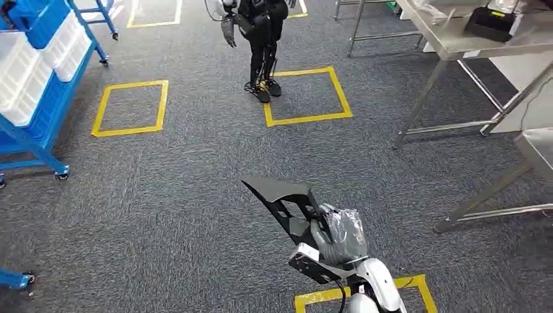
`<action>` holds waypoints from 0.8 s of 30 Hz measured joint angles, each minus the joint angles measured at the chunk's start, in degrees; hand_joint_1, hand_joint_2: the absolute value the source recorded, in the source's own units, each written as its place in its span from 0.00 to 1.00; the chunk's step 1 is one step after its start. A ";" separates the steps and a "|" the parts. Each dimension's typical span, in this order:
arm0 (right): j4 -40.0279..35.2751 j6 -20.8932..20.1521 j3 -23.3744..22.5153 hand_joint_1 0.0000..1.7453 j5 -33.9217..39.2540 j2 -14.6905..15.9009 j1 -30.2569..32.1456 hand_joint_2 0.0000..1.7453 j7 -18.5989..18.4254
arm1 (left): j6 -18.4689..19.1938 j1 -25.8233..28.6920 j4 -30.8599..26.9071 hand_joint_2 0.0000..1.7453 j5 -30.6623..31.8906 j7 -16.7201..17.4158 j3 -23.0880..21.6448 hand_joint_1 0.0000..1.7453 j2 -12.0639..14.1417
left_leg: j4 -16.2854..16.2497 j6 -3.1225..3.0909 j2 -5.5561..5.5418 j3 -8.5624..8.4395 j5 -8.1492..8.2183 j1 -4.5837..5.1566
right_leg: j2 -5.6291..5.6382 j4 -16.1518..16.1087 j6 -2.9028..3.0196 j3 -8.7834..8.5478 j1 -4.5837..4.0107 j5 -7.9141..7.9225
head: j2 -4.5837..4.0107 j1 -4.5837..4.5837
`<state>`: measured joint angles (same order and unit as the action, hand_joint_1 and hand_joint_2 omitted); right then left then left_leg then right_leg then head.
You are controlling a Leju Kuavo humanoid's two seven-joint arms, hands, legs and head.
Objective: Take the parts from the cabinet and place them on the table.
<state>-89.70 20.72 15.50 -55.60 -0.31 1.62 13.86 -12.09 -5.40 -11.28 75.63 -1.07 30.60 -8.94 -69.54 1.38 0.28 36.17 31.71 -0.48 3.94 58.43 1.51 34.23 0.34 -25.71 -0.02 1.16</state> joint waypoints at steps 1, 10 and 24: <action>0.00 0.00 0.00 1.00 0.00 0.00 0.00 1.00 -0.02 | 0.02 0.01 0.00 1.00 0.11 -0.02 0.04 0.00 0.04 | 4.46 -0.18 -0.74 -1.80 -2.60 -0.05 | 0.65 0.14 -0.16 -0.06 0.04 -0.11 | 0.00 0.00; -0.44 0.11 -0.04 1.00 -0.04 0.02 0.44 1.00 -0.13 | 0.11 0.04 0.00 1.00 0.57 -0.04 0.09 0.00 -0.35 | 12.54 -2.88 -0.61 -4.88 -4.80 -0.16 | -2.37 6.88 -2.83 4.07 0.03 -4.08 | 0.00 -0.02; -1.16 0.28 -0.24 1.00 -0.07 0.04 0.89 1.00 -0.11 | 0.92 -0.39 0.00 1.00 0.57 0.94 0.11 0.00 -0.33 | 9.67 -0.21 3.31 -5.42 -1.34 0.26 | -5.30 -0.81 -0.57 -0.41 0.09 0.02 | 0.00 -0.02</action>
<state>-90.86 21.00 15.26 -55.67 -0.26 2.51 13.75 -11.17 -5.79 -11.28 76.19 -0.13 30.71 -9.27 -59.88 1.18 3.59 30.74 30.38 -0.22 -1.36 57.63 0.94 33.82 0.44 -25.69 -0.02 1.14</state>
